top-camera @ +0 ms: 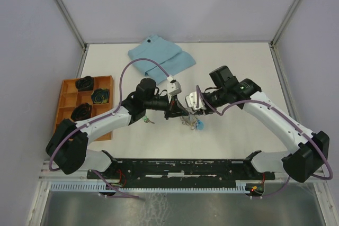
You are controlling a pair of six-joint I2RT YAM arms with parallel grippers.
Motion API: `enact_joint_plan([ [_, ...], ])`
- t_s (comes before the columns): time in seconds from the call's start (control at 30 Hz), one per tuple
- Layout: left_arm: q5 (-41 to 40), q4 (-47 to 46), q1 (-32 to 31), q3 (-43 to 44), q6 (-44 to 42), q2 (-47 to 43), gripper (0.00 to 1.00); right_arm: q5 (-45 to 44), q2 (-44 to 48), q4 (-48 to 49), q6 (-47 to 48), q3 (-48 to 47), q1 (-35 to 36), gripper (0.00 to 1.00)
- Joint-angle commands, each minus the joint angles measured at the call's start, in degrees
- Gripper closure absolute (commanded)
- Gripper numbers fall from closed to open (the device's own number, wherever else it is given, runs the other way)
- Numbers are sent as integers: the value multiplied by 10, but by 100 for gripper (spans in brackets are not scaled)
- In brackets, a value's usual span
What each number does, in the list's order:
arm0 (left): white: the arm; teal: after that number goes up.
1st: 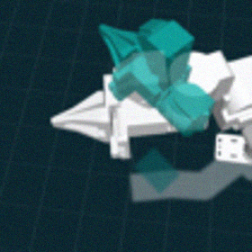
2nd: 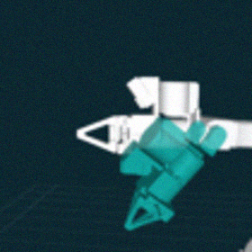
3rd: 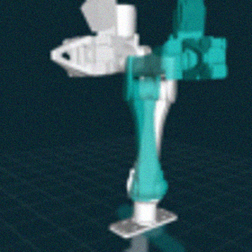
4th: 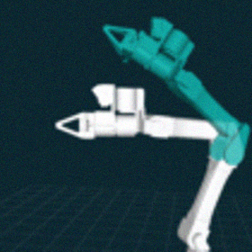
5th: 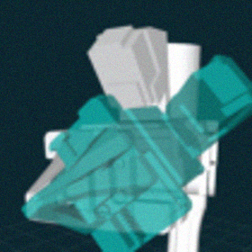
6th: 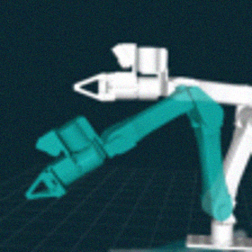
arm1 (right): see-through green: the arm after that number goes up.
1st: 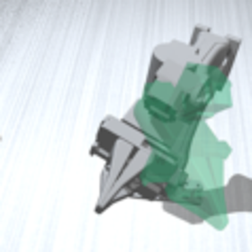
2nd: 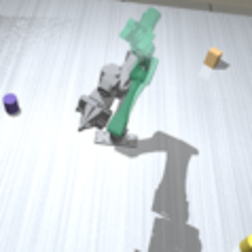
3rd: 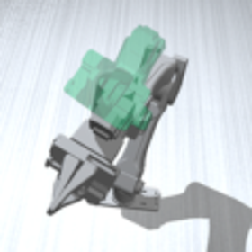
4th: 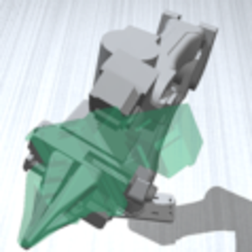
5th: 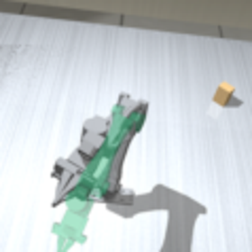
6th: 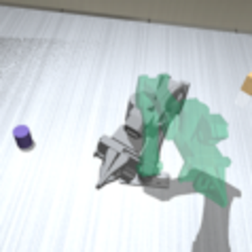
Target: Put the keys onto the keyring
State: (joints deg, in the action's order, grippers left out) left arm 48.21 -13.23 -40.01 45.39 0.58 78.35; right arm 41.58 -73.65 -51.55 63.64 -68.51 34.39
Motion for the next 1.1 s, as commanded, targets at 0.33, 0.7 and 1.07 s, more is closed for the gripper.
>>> enact_joint_plan([
  [0.33,16,-9,-2,29,-26,-12,97,37,-20,-11,34,-22,1,69],
  [0.7,16,-9,-4,29,-27,-12,97,39,-30,5,28,-15,1,71],
  [1.07,15,-9,-4,29,-27,-10,97,39,-41,-20,36,-18,3,76],
])
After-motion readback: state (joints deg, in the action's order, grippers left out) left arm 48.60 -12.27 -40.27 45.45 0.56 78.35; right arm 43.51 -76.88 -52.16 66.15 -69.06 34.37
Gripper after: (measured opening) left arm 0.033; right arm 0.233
